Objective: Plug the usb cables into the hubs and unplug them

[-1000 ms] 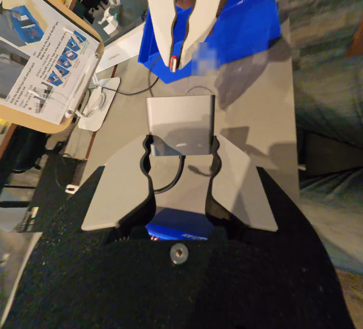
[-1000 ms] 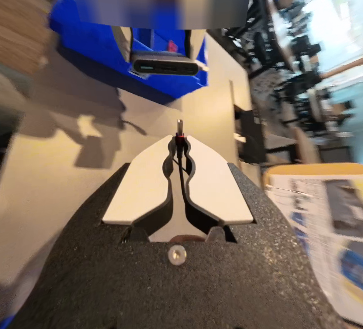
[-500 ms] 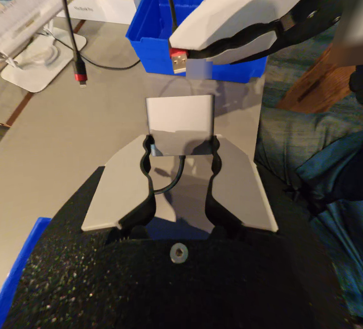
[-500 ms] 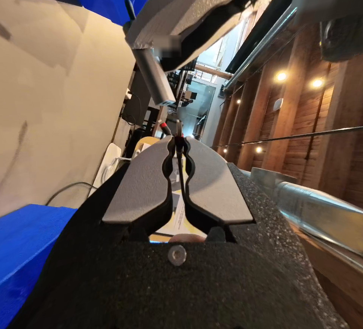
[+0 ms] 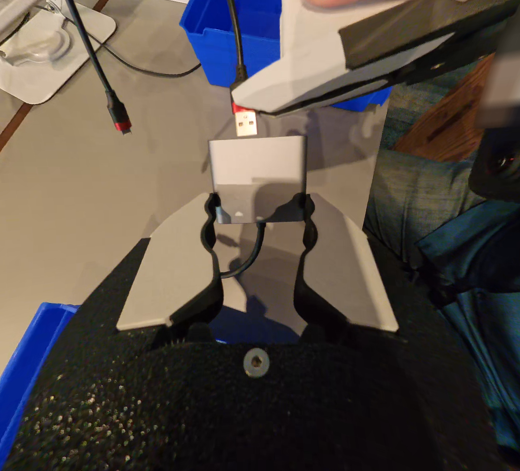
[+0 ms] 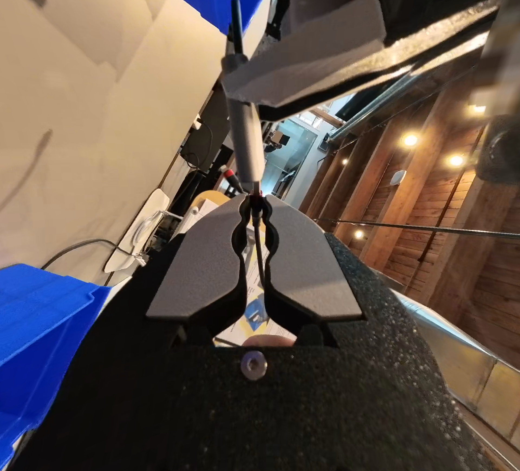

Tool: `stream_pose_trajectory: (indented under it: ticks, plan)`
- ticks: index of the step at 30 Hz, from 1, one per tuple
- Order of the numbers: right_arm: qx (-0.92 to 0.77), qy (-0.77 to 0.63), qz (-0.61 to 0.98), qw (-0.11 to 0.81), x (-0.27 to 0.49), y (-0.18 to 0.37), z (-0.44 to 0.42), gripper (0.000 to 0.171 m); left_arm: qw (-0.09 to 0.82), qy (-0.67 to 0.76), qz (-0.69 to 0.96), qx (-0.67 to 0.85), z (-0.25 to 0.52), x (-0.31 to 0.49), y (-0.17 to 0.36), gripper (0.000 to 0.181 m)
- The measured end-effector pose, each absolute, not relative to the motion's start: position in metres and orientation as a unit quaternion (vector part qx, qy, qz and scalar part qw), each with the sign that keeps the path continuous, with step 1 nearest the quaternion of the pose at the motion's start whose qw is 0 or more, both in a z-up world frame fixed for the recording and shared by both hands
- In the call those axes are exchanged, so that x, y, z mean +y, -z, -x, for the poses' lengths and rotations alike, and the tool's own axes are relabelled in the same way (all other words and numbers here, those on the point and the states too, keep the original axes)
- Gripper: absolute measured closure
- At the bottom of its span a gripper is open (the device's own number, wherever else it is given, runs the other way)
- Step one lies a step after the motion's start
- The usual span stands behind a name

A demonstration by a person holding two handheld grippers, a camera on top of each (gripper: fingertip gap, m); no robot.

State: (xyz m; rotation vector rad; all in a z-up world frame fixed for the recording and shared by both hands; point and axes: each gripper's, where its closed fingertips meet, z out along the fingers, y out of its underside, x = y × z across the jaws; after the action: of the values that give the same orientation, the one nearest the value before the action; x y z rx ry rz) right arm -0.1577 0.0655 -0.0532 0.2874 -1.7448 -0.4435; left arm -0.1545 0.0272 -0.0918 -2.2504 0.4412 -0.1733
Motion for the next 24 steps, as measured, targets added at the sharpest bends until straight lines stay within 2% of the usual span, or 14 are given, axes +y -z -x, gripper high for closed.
stream_pose_trajectory:
  ticks: [24]
  plan:
    - [-0.758,0.234,-0.154,0.589,0.066,0.060,0.163,0.164,0.392,0.090,0.903,0.149,0.156,0.027,0.099,0.121]
